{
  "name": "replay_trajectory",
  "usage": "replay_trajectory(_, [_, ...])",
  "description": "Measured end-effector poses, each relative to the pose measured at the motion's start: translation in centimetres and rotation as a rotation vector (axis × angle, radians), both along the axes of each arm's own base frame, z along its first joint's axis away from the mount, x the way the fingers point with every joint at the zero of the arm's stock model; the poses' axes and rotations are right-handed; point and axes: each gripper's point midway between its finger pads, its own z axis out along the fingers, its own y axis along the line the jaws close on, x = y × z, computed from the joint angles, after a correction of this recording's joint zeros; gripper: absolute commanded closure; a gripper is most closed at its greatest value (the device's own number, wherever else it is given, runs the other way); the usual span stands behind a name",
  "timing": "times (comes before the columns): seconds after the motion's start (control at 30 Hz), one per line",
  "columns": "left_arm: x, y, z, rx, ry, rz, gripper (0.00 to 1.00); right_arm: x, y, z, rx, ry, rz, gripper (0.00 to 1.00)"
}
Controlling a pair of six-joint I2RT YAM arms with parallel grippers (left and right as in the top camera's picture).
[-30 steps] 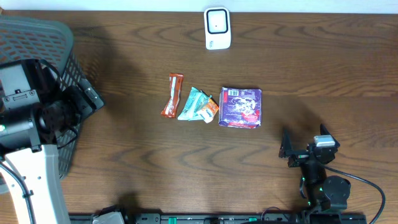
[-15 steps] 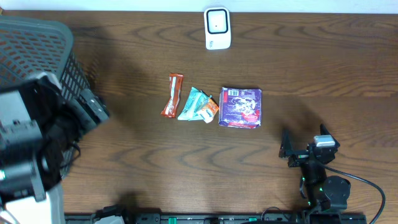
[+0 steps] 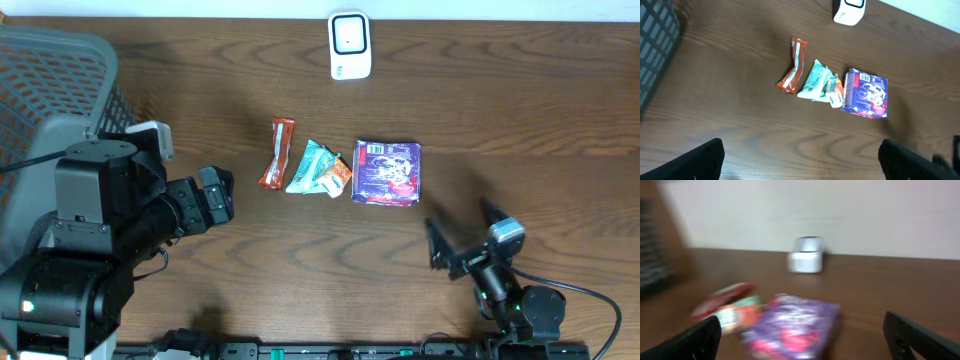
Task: Scan the item barcode
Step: 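Reach the right gripper toward the purple package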
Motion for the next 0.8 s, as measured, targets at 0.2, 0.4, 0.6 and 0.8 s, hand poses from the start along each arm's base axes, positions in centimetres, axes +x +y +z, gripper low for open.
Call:
replay_trajectory(0.2, [0.0,0.0,0.0,0.000,0.001,-0.001,0.02,-2.6,3.9,1.4,0.129,0.024,0.274,0.01])
replay_trajectory(0.4, [-0.1,-0.4,0.0,0.001,0.001,-0.020,0.02,-4.8,4.4,8.4,0.121,-0.294,0.341,0.01])
replay_trajectory(0.6, [-0.6,-1.6,0.1,-0.001,-0.006,-0.074,0.02,-4.1,2.5,13.0,0.117,-0.300,0.192,0.01])
replay_trajectory(0.8, [-1.4,-2.4,0.6,-0.005,-0.028,-0.113,0.02,-1.5,1.1,16.4,-0.009,-0.061,0.067,0.01])
